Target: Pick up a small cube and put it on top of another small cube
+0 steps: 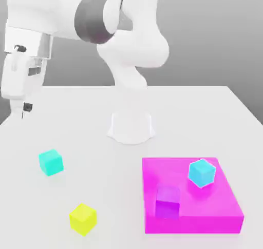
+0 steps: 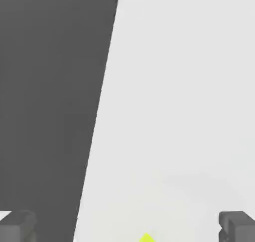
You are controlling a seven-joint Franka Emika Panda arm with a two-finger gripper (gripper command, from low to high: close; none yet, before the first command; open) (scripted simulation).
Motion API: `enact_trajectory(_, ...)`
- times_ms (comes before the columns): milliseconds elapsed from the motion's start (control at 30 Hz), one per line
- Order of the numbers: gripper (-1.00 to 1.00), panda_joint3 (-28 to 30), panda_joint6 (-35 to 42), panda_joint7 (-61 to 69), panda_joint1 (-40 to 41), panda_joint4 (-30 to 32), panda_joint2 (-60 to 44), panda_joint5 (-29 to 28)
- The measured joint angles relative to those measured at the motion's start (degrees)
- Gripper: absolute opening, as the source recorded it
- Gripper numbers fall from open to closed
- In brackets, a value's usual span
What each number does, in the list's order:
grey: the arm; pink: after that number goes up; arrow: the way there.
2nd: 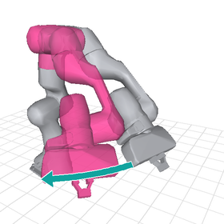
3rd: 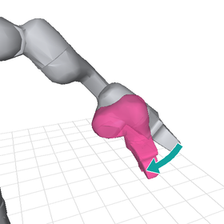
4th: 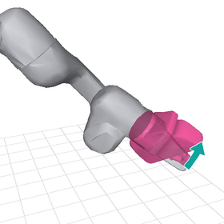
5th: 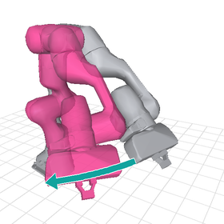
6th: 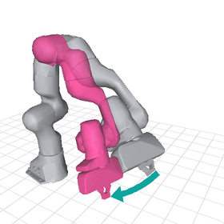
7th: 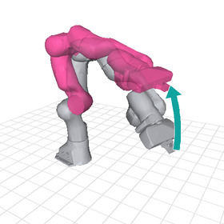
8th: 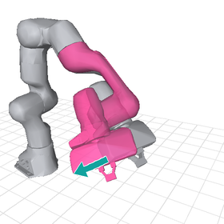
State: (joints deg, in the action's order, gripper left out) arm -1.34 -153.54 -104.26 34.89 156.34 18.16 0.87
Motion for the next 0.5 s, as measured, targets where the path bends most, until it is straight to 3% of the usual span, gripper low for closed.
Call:
enact_trajectory(367, 0.00, 2.4, -10.1, -28.2, 13.3, 11.4, -12.9, -1.2)
enact_trajectory(500, 0.00, 2.7, -16.3, -30.1, 14.5, 11.2, -20.4, -0.6)
